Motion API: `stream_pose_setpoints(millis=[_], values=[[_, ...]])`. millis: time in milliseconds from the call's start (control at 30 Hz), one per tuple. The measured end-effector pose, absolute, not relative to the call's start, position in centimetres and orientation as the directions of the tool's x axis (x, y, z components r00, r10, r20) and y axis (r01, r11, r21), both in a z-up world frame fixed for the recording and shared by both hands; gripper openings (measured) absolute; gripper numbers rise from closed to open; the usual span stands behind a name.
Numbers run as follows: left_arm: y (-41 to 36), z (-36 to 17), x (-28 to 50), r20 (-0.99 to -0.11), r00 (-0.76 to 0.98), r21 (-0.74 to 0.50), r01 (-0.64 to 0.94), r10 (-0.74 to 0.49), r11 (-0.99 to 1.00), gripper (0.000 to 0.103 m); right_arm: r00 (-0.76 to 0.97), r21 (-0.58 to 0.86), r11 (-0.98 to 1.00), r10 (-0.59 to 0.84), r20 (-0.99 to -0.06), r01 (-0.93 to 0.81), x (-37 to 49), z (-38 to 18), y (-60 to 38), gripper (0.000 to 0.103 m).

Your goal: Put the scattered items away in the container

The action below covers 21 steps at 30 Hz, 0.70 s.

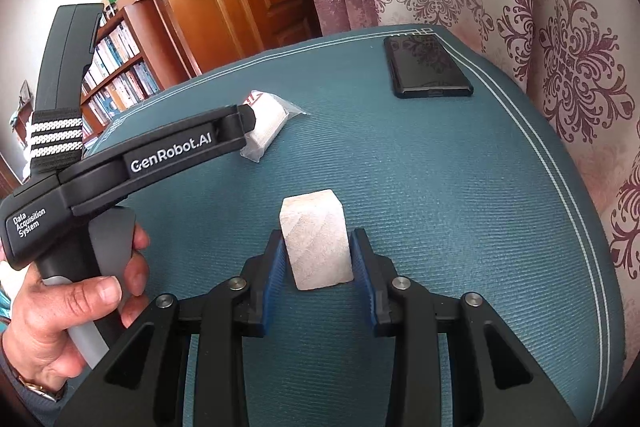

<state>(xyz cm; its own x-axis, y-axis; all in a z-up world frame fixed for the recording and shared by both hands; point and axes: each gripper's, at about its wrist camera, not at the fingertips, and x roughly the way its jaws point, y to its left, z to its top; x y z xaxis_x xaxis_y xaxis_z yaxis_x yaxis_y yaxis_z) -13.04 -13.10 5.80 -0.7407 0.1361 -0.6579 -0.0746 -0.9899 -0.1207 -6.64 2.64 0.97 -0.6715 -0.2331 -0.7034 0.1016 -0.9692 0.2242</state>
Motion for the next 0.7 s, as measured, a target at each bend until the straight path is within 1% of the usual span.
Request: stream_pose_setpoints(millis=[133,267,367,533,600,667,700], values=[[-13.0,5.3,-13.2,-0.653,-0.744,-0.154,-0.057,0.145,-0.986,0.102,-0.674,0.214,-0.971,-0.226,-0.704,0.102,-6.6,0.9,2.5,0.036],[-12.5,5.6,-13.0,-0.642,-0.757,-0.117,-0.058,0.12,-0.991,0.103,-0.673,0.22,-0.97,-0.229,-0.703,0.1,-6.7,0.9,2.7,0.036],[-12.4,5.6,-13.0,-0.64,-0.757,-0.119,-0.065,0.127,-0.991,0.103,-0.675,0.217,-0.971,-0.226,-0.703,0.099,-6.6,0.9,2.6,0.036],[-12.6,5.3,-13.4,-0.662,-0.742,-0.11,-0.041,0.104,-0.993,0.103,-0.677,0.227,-0.969,-0.229,-0.7,0.094,-6.4,0.9,2.6,0.036],[-12.9,4.9,-13.8,-0.682,-0.724,-0.129,-0.022,0.105,-0.991,0.102,-0.678,0.243,-0.966,-0.237,-0.695,0.089,-6.4,0.9,2.7,0.036],[-13.2,4.4,-14.2,-0.702,-0.701,-0.156,-0.016,0.122,-0.988,0.1,-0.683,0.251,-0.965,-0.236,-0.691,0.079,-6.4,1.0,2.9,0.036],[-13.3,4.2,-14.4,-0.711,-0.69,-0.17,-0.019,0.136,-0.985,0.093,-0.685,0.25,-0.965,-0.233,-0.69,0.075,-6.4,1.0,2.9,0.036]])
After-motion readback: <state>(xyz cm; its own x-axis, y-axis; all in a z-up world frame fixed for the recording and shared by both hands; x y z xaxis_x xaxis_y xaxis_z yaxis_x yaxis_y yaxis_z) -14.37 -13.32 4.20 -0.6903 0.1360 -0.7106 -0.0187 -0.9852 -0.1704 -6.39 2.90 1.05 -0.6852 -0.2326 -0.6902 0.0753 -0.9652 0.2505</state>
